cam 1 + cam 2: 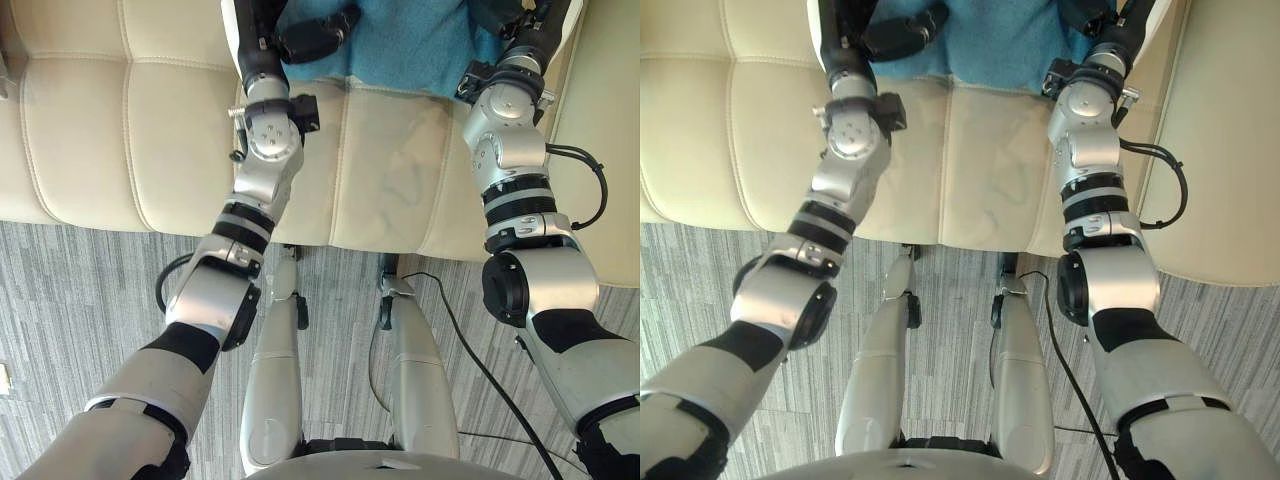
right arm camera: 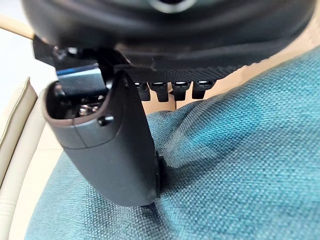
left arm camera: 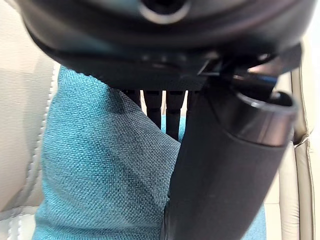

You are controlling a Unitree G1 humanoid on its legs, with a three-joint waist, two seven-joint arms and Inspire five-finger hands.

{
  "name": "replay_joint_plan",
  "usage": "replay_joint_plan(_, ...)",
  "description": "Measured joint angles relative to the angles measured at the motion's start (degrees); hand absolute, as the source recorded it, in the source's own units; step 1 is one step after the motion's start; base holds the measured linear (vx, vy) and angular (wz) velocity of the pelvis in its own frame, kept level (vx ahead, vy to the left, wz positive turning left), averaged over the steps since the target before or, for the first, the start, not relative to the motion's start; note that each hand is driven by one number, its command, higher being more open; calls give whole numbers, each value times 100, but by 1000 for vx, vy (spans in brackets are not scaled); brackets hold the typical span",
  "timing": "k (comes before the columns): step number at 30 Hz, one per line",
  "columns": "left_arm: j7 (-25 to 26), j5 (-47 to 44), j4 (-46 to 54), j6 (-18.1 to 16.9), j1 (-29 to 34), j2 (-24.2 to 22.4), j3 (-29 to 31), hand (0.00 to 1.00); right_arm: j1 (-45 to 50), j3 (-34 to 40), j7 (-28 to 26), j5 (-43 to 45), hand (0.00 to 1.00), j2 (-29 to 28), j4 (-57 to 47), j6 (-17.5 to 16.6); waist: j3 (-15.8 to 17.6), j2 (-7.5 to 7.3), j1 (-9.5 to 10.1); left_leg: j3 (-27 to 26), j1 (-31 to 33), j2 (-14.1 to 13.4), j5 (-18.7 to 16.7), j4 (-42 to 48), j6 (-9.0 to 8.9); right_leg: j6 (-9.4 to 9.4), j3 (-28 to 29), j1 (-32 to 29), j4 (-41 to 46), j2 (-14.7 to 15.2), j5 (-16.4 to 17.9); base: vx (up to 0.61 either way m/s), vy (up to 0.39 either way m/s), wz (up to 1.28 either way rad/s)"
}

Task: Pick up cushions and gather them together orderly.

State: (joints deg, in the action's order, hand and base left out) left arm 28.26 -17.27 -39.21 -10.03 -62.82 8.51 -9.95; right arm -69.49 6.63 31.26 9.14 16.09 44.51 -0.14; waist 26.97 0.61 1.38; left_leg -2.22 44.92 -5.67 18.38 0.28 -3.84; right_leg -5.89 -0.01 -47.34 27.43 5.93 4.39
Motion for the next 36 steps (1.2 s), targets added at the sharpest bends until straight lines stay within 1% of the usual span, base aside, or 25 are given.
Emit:
replay_joint_plan(6,-80,-1,659,10,474,84,184,100,822,170,-1,0,100,-14,-922,-37,-1,-2,16,30,-89,15,15,1,-12,42,-26,0,266,17,167,42,-68,7)
replay_joint_plan(8,-71,14,1094,10,822,284,285,100,1430,376,-11,-2,100,-9,-1552,-133,-2,-5,25,38,-214,21,16,3,-20,85,-36,35,458,33,287,37,-105,7)
replay_joint_plan(10,-44,50,1467,9,1058,408,554,100,1898,532,-67,-4,100,0,-2028,-173,-6,-11,29,38,-309,11,14,5,-33,113,-48,81,559,32,355,34,-144,4)
replay_joint_plan(13,-7,96,1981,-8,1471,606,918,100,2688,780,-215,-4,100,1,-2585,-284,-7,-14,33,63,-568,-13,-27,5,-84,139,-90,333,598,29,445,14,-108,5)
replay_joint_plan(16,-40,97,2659,-193,2188,658,1183,100,3690,900,-362,-11,100,-18,-3379,-355,-23,-34,30,111,-758,-29,-214,232,-128,176,-139,637,621,37,538,17,-141,7)
replay_joint_plan(18,-157,94,3078,-304,3017,553,1373,100,4584,897,-581,-20,100,-91,-3957,-489,-91,-65,24,132,-875,-38,-408,503,-134,197,-168,905,605,23,602,9,-113,2)
replay_joint_plan(19,-162,94,3097,-312,3077,537,1374,100,4641,894,-593,-21,100,-102,-3984,-500,-104,-65,24,133,-878,-38,-424,524,-133,198,-170,919,603,23,607,12,-111,4)
replay_joint_plan(20,-287,94,3193,-325,3651,328,1372,100,5133,890,-738,-37,100,-274,-4153,-552,-253,-94,26,149,-925,-42,-546,642,-122,201,-202,1041,554,23,645,22,-91,4)
replay_joint_plan(21,-356,94,3206,-324,3876,233,1366,100,5316,870,-797,-54,100,-361,-4181,-566,-293,-114,26,149,-973,-44,-586,679,-117,203,-210,1117,536,24,660,44,-85,6)
replay_joint_plan(23,-631,93,3209,-300,4708,-154,1321,100,5966,711,-1031,-104,100,-674,-4200,-566,-416,-180,23,155,-1216,-47,-723,762,-130,219,-261,1456,446,37,719,64,-75,6)
replay_joint_plan(25,-947,96,3196,-216,5646,-512,1229,100,6750,435,-1309,-125,100,-1018,-4186,-564,-694,-237,25,152,-1395,-56,-833,789,-135,219,-301,1730,283,31,738,102,-63,4)
replay_joint_plan(27,-1158,95,3062,-156,6181,-627,1125,100,7187,283,-1513,-134,100,-1230,-4041,-562,-855,-249,28,128,-1598,-61,-891,759,-114,214,-316,1994,123,25,741,129,-39,-1)
replay_joint_plan(28,-1272,97,2948,-87,6414,-621,1057,100,7381,220,-1606,-158,100,-1343,-3873,-559,-907,-268,48,97,-1805,-52,-905,685,-105,195,-311,2187,55,26,753,180,-56,-2)
replay_joint_plan(29,-1475,100,2692,-26,6727,-629,975,100,7628,96,-1719,-257,100,-1451,-3524,-553,-1112,-275,47,65,-2028,-46,-926,578,-98,182,-311,2416,-78,37,763,180,-51,-5)
replay_joint_plan(30,-1627,137,2393,22,6914,-621,887,100,7815,1,-1843,-294,100,-1510,-3189,-544,-1289,-272,65,15,-2239,-42,-934,456,-94,178,-303,2619,-213,42,761,146,-38,-7)
replay_joint_plan(32,-1833,382,1833,74,7035,-614,868,100,7972,-17,-1972,-474,100,-1646,-2687,-537,-1517,-259,80,-36,-2507,-41,-937,295,-96,157,-305,2872,-411,49,744,125,-7,-10)
replay_joint_plan(33,-1925,556,1300,92,7033,-617,870,100,8034,-22,-2018,-521,100,-1685,-2267,-537,-1664,-253,81,-69,-2690,-52,-953,211,-105,127,-305,3059,-565,65,719,113,1,-9)
replay_joint_plan(35,-1986,700,896,163,7016,-618,870,100,8034,-16,-2066,-567,100,-1701,-1904,-532,-1755,-246,79,-104,-2876,-53,-957,105,-110,116,-305,3243,-708,60,696,93,3,-8)
replay_joint_plan(36,-2023,850,532,206,7027,-618,880,100,8036,-5,-2108,-571,100,-1719,-1589,-530,-1842,-242,78,-140,-3025,-51,-961,11,-116,107,-297,3400,-846,54,669,112,6,-13)
